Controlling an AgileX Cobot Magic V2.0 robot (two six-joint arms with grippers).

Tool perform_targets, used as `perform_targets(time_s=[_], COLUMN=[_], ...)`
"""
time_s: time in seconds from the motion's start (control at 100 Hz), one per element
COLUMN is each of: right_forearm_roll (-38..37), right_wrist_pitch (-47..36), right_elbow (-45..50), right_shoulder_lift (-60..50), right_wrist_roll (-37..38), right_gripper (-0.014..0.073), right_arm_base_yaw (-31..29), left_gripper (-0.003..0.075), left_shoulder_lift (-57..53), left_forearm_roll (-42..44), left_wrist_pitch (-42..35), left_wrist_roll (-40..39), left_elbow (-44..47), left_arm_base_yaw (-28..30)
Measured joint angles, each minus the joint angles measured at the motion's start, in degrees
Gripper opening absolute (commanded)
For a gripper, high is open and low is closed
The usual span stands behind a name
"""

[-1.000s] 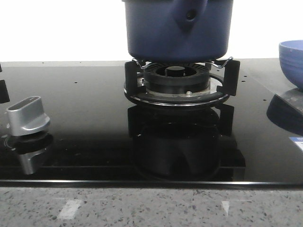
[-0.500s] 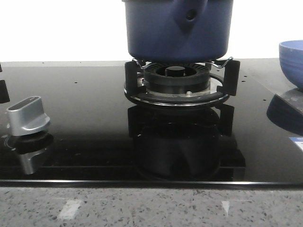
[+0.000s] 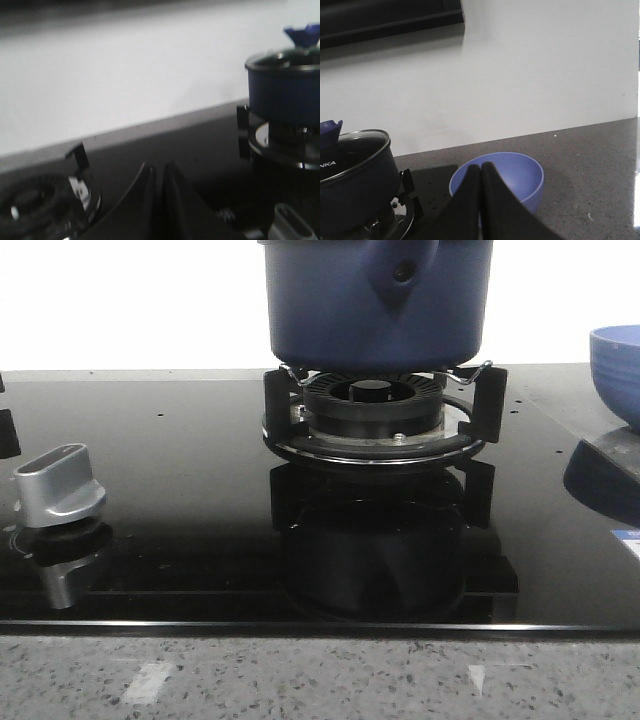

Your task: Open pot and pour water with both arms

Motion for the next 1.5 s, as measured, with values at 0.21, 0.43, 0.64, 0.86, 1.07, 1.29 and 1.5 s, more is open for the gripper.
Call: perform_targets(time_s=[0.21, 0.43, 0.64, 0.86, 1.07, 1.29, 1.5], right_forearm_roll=[0.0, 0.0, 0.0, 0.0, 0.0, 0.0, 0.0], right_wrist_pitch=[0.0, 0.0, 0.0, 0.0, 0.0, 0.0, 0.0], right_elbow=[0.0, 0.0, 0.0, 0.0, 0.0, 0.0, 0.0], right_shoulder_lift=[0.0, 0.0, -0.1, -0.1, -0.1, -0.1, -0.1], right_wrist_roll=[0.0, 0.0, 0.0, 0.0, 0.0, 0.0, 0.0], right_gripper=[-0.0074, -0.0074, -0.0074, -0.0074, -0.0074, -0.0074, -0.0074], right_arm_base_yaw=[0.0, 0.0, 0.0, 0.0, 0.0, 0.0, 0.0], left_gripper=[-0.002, -0.002, -0.002, -0.002, -0.002, -0.002, -0.002], left_shoulder_lift=[-6.2, -12.9, -12.9, -12.9, -12.9, -12.9, -12.9], left_forearm_roll=[22.0, 23.3, 23.6, 23.7, 23.1, 23.1, 23.1], left_wrist_pitch=[4.6, 4.4, 4.5, 10.6, 10.8, 10.8, 10.8], left_wrist_roll=[-25.6, -29.8, -34.7, -35.8, -35.9, -35.9, -35.9], left_elbow=[6.7, 12.3, 14.0, 14.0, 14.0, 14.0, 14.0], left_arm_base_yaw=[8.2, 13.6, 14.5, 14.7, 14.7, 14.7, 14.7])
